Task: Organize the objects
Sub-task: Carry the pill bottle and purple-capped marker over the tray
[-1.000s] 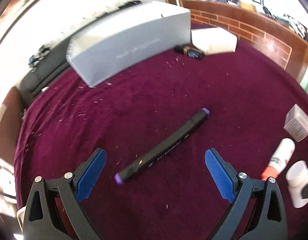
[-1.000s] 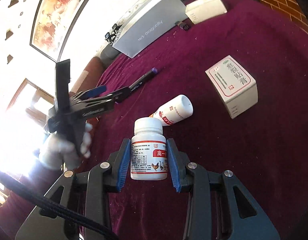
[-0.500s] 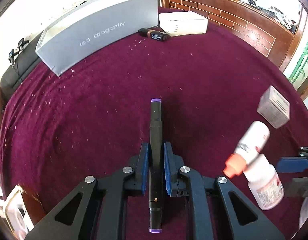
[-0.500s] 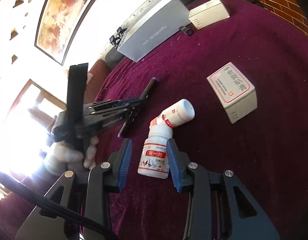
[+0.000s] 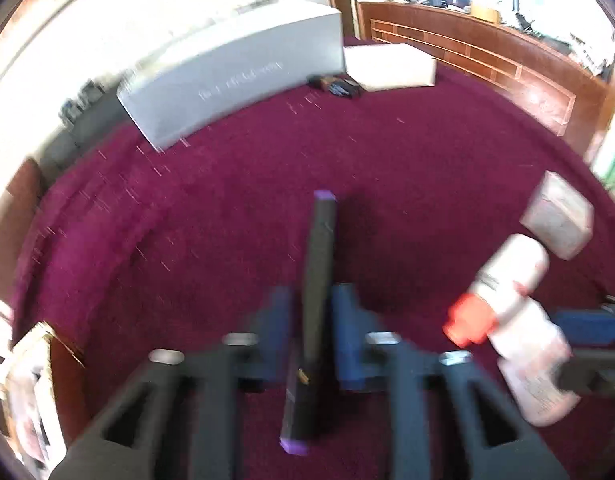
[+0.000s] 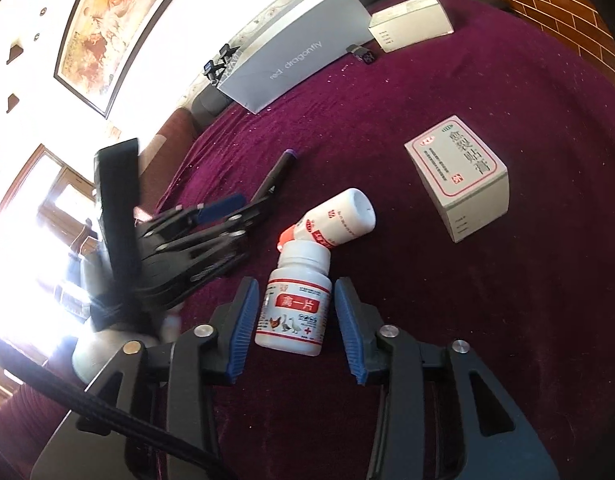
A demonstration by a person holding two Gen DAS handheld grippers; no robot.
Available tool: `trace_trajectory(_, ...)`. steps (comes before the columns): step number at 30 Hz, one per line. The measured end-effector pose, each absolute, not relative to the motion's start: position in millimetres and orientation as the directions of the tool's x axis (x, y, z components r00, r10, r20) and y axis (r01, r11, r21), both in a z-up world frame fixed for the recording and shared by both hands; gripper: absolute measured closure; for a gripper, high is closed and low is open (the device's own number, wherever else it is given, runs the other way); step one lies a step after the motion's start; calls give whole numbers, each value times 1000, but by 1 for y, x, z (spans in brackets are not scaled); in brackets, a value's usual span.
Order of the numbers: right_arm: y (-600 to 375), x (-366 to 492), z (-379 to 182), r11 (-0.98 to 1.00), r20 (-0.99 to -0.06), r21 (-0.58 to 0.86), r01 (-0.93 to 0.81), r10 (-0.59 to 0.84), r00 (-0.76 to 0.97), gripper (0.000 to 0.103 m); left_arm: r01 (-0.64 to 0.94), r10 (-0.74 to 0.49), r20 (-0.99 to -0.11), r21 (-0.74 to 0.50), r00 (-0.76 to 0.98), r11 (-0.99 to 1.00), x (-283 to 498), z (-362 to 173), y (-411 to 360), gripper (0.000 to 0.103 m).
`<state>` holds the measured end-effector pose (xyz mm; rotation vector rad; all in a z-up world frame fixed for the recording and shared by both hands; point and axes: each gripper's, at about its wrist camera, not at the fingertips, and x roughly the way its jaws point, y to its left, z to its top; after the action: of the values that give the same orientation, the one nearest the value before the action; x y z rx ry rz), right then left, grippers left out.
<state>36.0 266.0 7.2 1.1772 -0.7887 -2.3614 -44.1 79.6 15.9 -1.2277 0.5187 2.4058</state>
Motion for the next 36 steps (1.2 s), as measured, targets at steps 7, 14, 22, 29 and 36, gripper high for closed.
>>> trace_trajectory(7,268,39,7,-775,-605,628,69,-542,-583,58,-467,186,-821,108,-540,-878,-17,19,58,92)
trace_trajectory(14,268,41,7,-788,-618,613,56,-523,-587,53,-456,223,-800,70,-557,-887,-17,33,50,63)
trace_trajectory(22,265,40,8,-794,-623,604,62,-519,-586,52,-462,168,-788,161,-592,-872,-15,13,65,66)
trace_trajectory(29,263,41,8,-803,-628,593,62,-509,-589,51,-483,235,-790,87,-566,-871,5,27,58,92)
trace_trajectory(36,247,42,14,-865,-672,496,79,-440,-595,46,-457,324,-727,-16,-605,-889,37,66,20,91)
